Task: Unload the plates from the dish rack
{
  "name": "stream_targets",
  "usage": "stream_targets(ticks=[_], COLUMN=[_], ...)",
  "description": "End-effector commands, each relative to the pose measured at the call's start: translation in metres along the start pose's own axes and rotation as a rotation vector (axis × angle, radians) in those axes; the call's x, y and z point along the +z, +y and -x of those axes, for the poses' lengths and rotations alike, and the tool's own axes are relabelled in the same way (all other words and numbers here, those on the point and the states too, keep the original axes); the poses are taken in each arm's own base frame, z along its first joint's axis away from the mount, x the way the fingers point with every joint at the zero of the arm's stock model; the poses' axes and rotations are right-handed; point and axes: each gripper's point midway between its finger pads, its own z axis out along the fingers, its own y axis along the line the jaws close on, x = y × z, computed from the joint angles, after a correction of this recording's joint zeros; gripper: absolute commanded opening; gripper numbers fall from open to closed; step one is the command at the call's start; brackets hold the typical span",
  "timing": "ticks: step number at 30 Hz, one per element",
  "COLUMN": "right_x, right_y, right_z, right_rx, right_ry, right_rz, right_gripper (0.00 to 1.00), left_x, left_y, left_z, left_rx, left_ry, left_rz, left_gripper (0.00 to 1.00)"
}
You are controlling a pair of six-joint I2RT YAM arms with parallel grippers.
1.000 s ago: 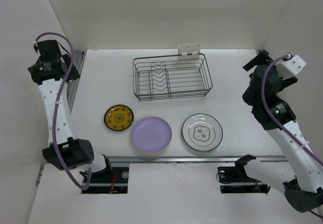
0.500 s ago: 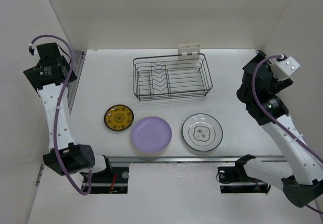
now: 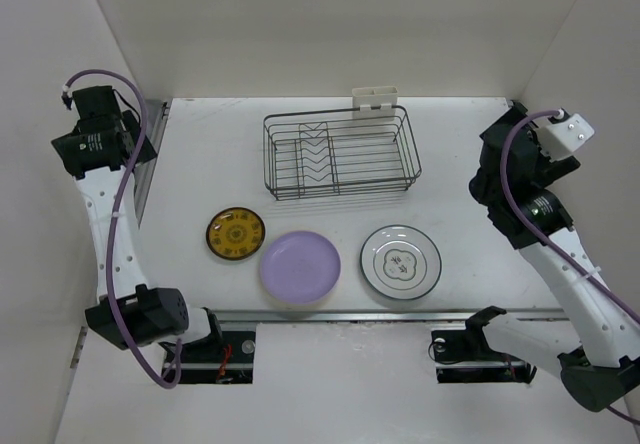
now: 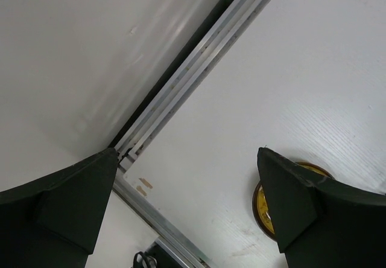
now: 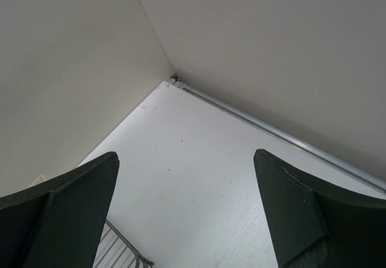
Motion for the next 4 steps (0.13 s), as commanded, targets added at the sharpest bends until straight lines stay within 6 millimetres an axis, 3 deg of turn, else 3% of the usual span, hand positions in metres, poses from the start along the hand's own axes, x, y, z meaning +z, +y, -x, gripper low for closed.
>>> stream_targets(ticks=[1, 4], right_x=[-0.0018, -0.0018], right_y=[0.0009, 0.0014], right_z=[0.0147, 0.0148], right_rx=[0.061, 0.073], right_ry=[-0.01, -0.01], right_rz=[0.006, 0.006], right_gripper=[0.99, 0.99], left_x=[-0.0108, -0.0109], left_y=[0.0007, -0.0008], left_z=[0.0025, 0.0022], left_rx=[-0.003, -0.003], left_ry=[-0.031, -0.029], left_rz=[-0.023, -0.032], left_gripper=[1.0, 1.0])
